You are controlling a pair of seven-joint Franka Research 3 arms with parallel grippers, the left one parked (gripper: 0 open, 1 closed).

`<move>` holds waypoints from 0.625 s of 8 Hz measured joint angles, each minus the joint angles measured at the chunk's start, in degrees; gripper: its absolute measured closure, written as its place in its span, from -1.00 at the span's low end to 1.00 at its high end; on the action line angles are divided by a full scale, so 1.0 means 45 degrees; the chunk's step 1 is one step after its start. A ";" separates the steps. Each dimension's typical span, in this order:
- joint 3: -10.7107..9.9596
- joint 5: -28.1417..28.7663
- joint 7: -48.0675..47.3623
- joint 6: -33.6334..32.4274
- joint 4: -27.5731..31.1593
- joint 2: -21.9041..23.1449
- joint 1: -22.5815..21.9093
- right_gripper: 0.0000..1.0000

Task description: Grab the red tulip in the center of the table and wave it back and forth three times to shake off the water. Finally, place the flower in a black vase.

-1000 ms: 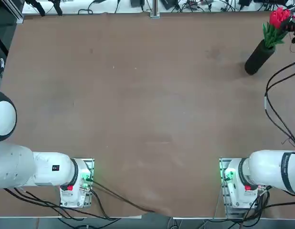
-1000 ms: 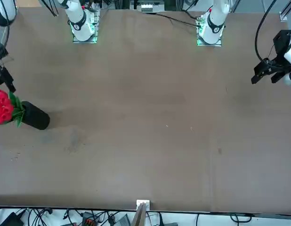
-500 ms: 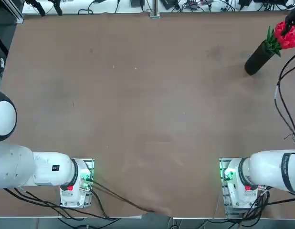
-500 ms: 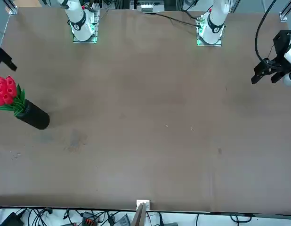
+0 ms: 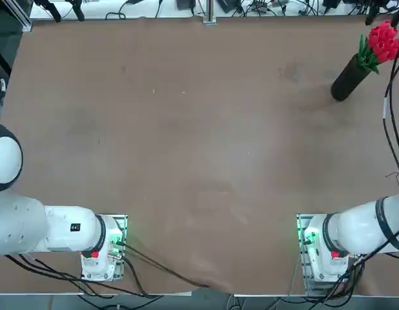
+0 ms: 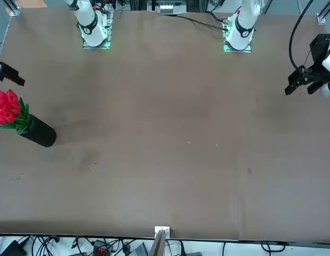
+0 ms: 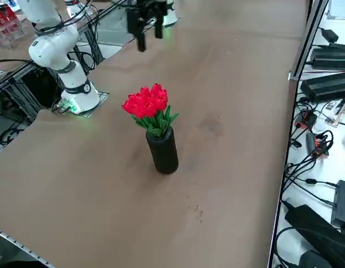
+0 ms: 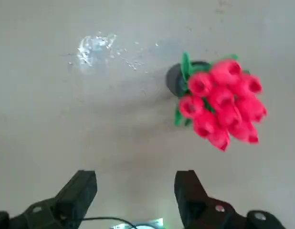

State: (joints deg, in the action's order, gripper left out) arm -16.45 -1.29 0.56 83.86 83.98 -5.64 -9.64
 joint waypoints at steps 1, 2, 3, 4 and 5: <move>0.0011 0.0021 0.0862 -0.0116 -0.0911 -0.0657 -0.0357 -1.00; 0.0017 0.0100 0.1885 -0.0280 -0.1427 -0.1034 -0.0594 -1.00; 0.0200 0.0315 0.2464 -0.0285 -0.1506 -0.1183 -0.0634 -1.00; 0.1108 0.0330 0.2548 0.0045 -0.1175 -0.1136 -0.0155 -1.00; 0.2518 0.0106 0.2094 0.0786 -0.0407 -0.0832 0.0747 -1.00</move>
State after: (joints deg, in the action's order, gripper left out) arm -5.12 -0.82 9.98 87.40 82.15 -9.38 -6.27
